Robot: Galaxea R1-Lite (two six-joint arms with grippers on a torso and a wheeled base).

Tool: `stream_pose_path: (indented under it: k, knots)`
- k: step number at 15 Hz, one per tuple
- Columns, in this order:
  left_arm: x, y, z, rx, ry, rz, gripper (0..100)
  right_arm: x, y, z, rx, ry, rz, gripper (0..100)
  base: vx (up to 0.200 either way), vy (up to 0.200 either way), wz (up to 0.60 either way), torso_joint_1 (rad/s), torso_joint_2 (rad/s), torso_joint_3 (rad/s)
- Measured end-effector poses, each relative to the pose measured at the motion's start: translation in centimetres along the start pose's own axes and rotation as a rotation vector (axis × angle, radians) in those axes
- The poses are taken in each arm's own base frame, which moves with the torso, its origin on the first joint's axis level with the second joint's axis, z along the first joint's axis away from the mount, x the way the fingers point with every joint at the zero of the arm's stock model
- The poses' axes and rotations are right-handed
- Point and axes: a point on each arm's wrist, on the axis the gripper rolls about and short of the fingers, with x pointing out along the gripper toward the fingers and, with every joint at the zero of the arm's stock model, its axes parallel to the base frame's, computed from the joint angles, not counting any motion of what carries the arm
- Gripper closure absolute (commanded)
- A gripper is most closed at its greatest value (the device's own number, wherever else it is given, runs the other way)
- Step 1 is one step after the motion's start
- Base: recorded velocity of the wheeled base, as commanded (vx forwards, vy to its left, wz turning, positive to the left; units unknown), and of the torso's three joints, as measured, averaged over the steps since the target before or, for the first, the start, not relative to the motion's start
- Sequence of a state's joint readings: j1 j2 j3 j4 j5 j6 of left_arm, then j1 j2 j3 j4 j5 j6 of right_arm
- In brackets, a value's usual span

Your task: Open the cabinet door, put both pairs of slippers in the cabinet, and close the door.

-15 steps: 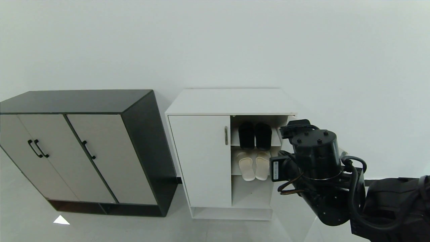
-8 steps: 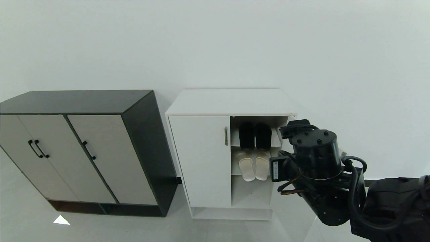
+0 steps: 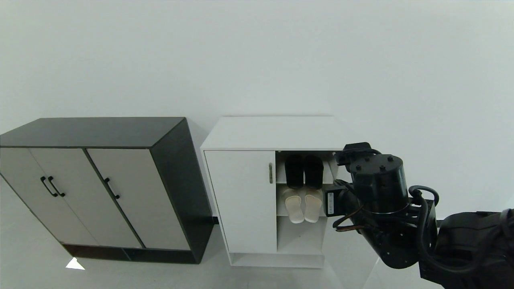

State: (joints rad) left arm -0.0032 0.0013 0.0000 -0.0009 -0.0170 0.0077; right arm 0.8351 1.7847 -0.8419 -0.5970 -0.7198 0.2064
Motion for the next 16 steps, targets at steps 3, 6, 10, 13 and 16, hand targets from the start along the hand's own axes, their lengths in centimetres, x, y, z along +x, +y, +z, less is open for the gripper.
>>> stream_pose_path:
  k: [3,6,10,13,16]
  knots:
    - [0.0,0.0,0.0,0.000,0.001,0.000,100,0.1,-0.1,-0.1,-0.003,0.003,-0.004,100,0.000,0.000,-0.20,0.021,-0.03,-0.021]
    - [0.0,0.0,0.0,0.000,0.000,0.000,100,0.2,0.0,-0.3,-0.006,0.008,-0.002,100,0.000,0.000,-0.60,0.004,0.00,0.002]
    - [0.0,0.0,0.0,-0.001,0.000,0.005,100,1.1,-0.8,-0.2,-0.001,0.012,-0.039,100,0.000,0.000,-0.30,0.009,0.00,-0.001]
    - [0.0,0.0,0.0,-0.001,-0.001,0.006,100,3.3,-2.5,0.2,0.011,-0.006,-0.068,100,0.000,0.000,0.00,0.000,0.00,0.000]
    - [0.0,0.0,0.0,-0.004,0.000,0.006,100,5.7,-4.2,1.6,0.039,-0.024,-0.114,100,0.000,0.000,0.00,0.000,0.00,0.000]
